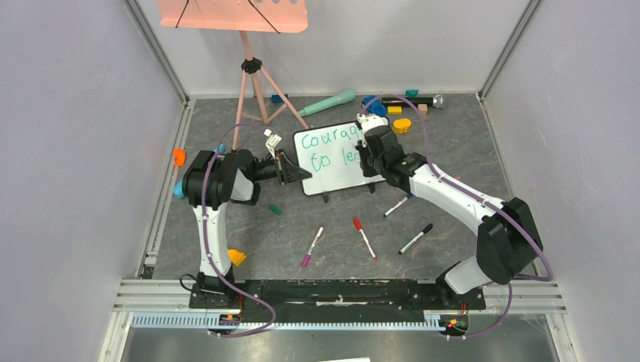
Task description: Write a sentence on the whiteboard
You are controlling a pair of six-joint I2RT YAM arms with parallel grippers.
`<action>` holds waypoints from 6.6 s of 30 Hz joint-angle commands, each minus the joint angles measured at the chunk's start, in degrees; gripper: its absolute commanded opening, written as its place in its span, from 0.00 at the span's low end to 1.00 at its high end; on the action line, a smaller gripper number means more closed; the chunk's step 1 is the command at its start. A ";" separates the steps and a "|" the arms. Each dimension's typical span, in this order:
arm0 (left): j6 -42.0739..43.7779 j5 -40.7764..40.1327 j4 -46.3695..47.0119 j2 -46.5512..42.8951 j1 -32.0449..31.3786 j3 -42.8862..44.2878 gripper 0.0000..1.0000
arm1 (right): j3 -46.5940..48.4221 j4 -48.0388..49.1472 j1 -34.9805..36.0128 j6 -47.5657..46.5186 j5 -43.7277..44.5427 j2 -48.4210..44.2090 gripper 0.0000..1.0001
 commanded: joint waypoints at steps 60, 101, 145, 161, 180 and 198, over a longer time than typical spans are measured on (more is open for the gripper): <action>4.30 1.12 4.27 -0.44 -0.49 1.05 0.02 | 1.30 -0.72 -1.72 -2.00 0.22 -5.44 0.00; 4.32 1.21 4.22 -0.54 -0.52 0.96 0.02 | 4.97 0.35 -4.56 -2.10 2.24 0.64 0.00; 4.35 1.20 4.22 -0.40 -0.54 1.05 0.02 | 7.58 -0.27 -6.08 -2.49 1.15 2.03 0.00; 4.35 1.20 4.22 -0.46 -0.48 1.05 0.02 | -0.03 0.83 -6.34 -1.44 0.56 -0.64 0.00; 4.26 1.11 4.22 -0.52 -0.45 1.05 0.02 | -4.26 -0.25 -6.25 0.59 -5.78 -10.87 0.00; 4.86 0.67 4.22 -0.81 -0.54 0.43 0.02 | -10.05 4.55 7.81 0.84 2.95 -13.87 0.00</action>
